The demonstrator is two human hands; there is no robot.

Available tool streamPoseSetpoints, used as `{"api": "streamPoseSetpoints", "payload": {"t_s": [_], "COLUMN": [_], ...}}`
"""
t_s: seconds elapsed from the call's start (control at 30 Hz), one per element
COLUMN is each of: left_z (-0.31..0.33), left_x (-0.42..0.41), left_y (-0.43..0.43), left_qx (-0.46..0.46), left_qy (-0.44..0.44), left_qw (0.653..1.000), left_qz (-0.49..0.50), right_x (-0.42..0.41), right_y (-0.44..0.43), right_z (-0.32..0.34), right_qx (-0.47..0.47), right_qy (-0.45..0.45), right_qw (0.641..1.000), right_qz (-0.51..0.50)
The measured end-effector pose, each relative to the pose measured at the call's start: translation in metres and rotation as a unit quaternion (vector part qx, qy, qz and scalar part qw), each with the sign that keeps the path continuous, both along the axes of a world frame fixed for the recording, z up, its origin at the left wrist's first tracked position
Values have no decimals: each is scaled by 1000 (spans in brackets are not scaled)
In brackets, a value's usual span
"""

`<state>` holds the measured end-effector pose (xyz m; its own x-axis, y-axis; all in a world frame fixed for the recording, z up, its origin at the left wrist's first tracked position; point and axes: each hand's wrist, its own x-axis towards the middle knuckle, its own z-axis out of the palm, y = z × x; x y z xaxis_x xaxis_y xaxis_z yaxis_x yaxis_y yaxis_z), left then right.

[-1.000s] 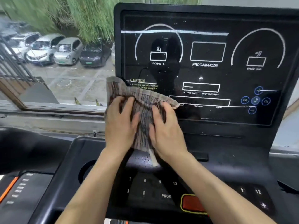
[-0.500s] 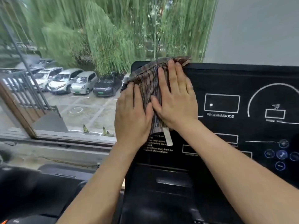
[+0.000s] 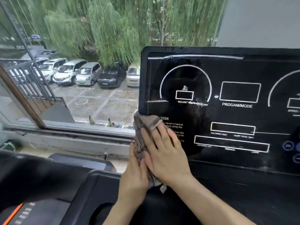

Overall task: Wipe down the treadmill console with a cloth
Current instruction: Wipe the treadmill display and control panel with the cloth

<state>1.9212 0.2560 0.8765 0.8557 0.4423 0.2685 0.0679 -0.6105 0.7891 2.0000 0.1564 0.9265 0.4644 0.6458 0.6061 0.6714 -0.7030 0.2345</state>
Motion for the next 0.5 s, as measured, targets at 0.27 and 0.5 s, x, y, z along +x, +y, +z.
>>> {"api": "streamPoseSetpoints", "payload": {"t_s": [0.27, 0.5], "left_z": [63, 173], "left_x": [27, 130], "left_y": [-3, 16], "left_qx": [-22, 141], "left_qy": [-103, -198], "left_qw": [994, 969], "left_qz": [-37, 36], "right_x": [45, 108], "right_y": [-7, -1], "right_z": [57, 156], "right_qx": [-51, 37], "right_qy": [-37, -92], "right_qw": [998, 995], "right_qz": [14, 16]}}
